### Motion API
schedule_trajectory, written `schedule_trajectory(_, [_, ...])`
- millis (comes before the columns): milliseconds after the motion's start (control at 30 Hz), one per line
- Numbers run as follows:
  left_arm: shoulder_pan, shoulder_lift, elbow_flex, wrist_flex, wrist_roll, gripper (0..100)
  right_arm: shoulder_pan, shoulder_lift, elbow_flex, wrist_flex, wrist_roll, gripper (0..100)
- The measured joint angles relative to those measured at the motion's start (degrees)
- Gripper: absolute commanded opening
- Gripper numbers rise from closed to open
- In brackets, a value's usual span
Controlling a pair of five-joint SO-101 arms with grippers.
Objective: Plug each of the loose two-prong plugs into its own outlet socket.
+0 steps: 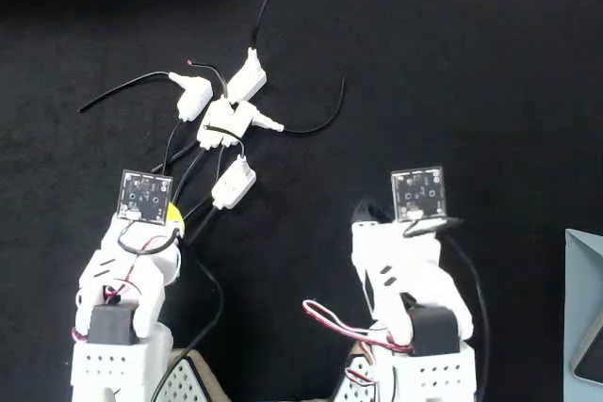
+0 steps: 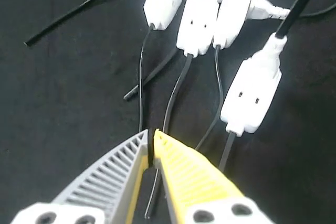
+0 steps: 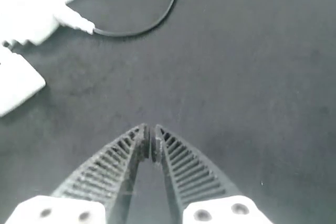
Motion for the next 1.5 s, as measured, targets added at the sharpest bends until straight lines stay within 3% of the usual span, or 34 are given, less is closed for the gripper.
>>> schedule_trajectory(333, [-4.84, 0.09, 1.67, -0.53, 0.79, 4, -0.09, -0.09, 7.74, 0.62, 0.79, 1.5])
schedule_trajectory(667, [-9.14, 0.09, 1.76, 3.43, 10.81, 4, -0.09, -0.09, 7.91, 10.81, 1.05, 1.4])
schedule_trajectory(1033, [-9.41, 0.09, 1.76, 14.24, 11.08, 4, -0.09, -0.09, 7.91, 11.6, 1.05, 1.4])
schedule_trajectory(1500, [-9.41, 0.09, 1.76, 15.3, 11.08, 4, -0.09, -0.09, 7.91, 11.6, 1.05, 1.4])
